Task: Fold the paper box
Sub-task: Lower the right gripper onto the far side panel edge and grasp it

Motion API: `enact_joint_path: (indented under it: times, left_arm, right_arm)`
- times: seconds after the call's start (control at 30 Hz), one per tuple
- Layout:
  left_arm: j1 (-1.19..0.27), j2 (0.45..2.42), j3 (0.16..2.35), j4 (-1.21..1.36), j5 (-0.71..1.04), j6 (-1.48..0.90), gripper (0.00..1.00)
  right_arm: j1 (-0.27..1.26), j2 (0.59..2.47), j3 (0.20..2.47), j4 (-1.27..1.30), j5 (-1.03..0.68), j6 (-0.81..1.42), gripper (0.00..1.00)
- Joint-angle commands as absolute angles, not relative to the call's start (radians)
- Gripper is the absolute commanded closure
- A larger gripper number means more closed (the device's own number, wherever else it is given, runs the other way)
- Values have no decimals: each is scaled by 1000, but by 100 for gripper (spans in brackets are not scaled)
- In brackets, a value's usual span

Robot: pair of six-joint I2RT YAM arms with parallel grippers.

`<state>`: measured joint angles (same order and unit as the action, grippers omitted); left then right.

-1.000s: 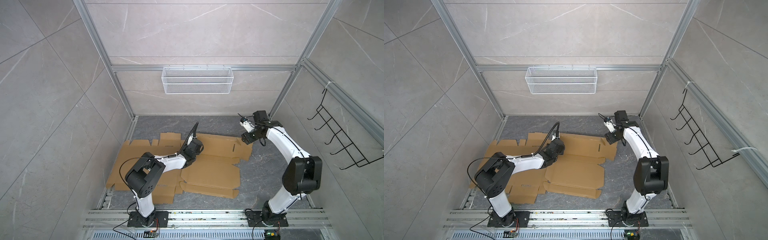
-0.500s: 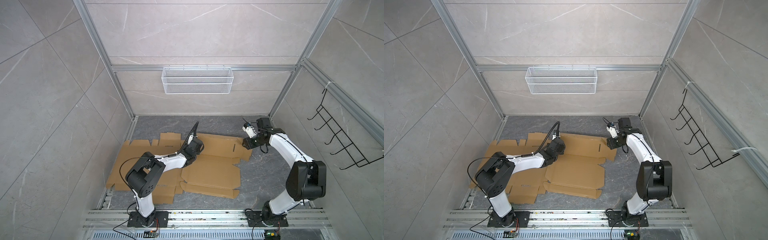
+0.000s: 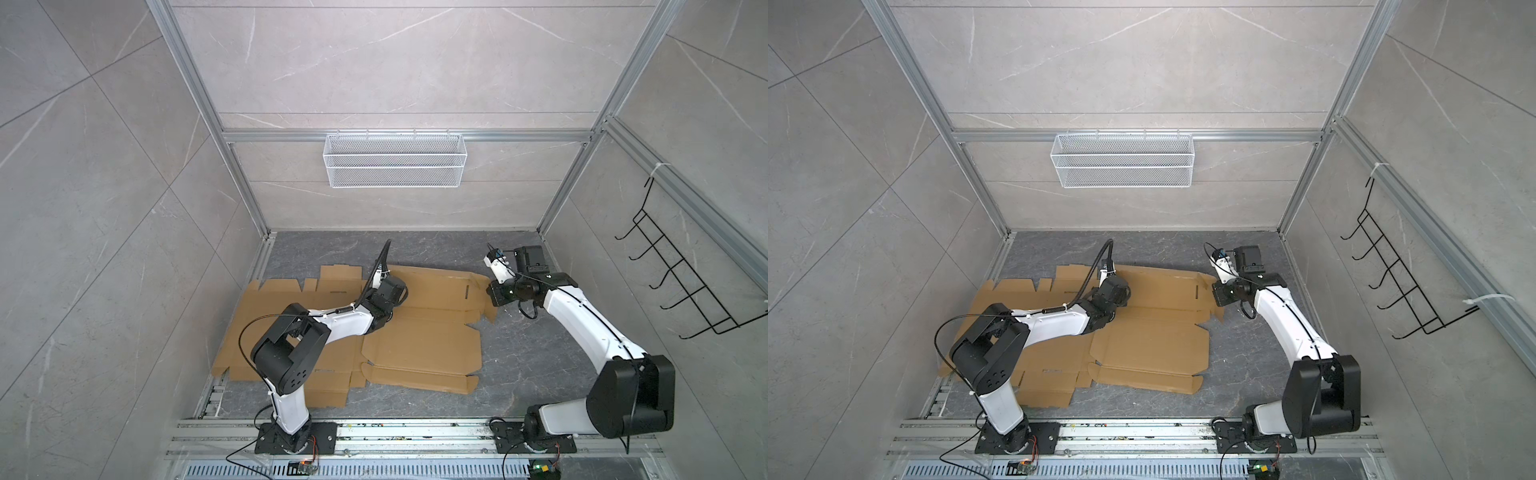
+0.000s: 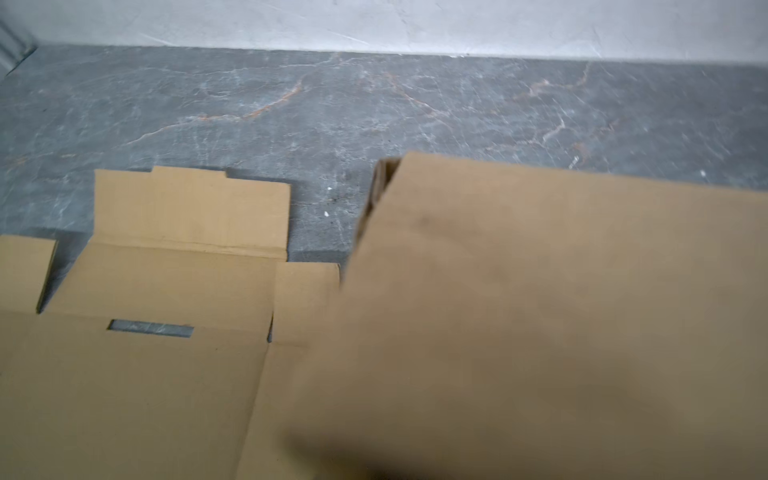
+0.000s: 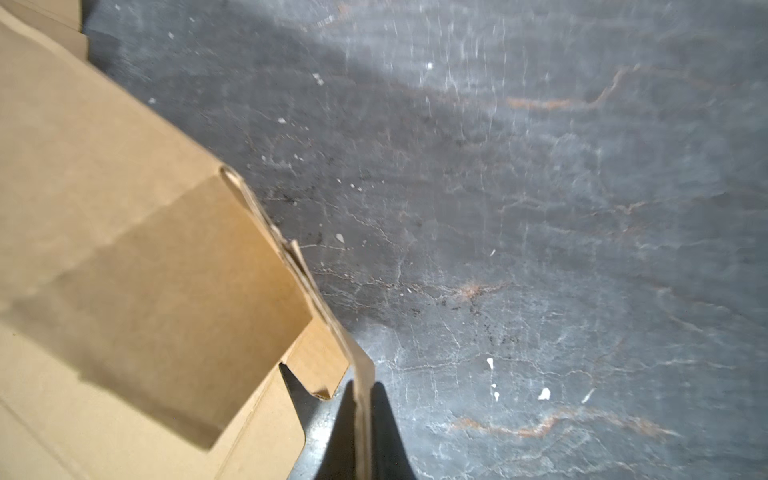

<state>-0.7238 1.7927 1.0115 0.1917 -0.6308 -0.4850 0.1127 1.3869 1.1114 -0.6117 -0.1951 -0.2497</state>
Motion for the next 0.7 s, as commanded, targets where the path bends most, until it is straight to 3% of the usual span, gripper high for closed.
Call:
enact_joint_path:
  times: [0.0,0.17,0.37,0.53,0.67]
  left_arm:
    - [-723,1782,1055,172,-712,-564,100]
    - [-734,1790,1053,202,-762,-592,100]
    - [-747,1794,1011,278,-766,-665,100]
    - [-745,1783,977,301,-758,-653,100]
    - [-744,1786,965,320,-733,-636,100]
  right_arm:
    - [153,1328,1110,-587,-162,-227,98]
    - [176,1271,1098,-585,-110,-214,98]
    - [193,1259,1077,-596,-198,-79,97]
    - [175,1254,1029,-624,-115,-101,98]
    - [177,1251,1022,-610,-254,-37,99]
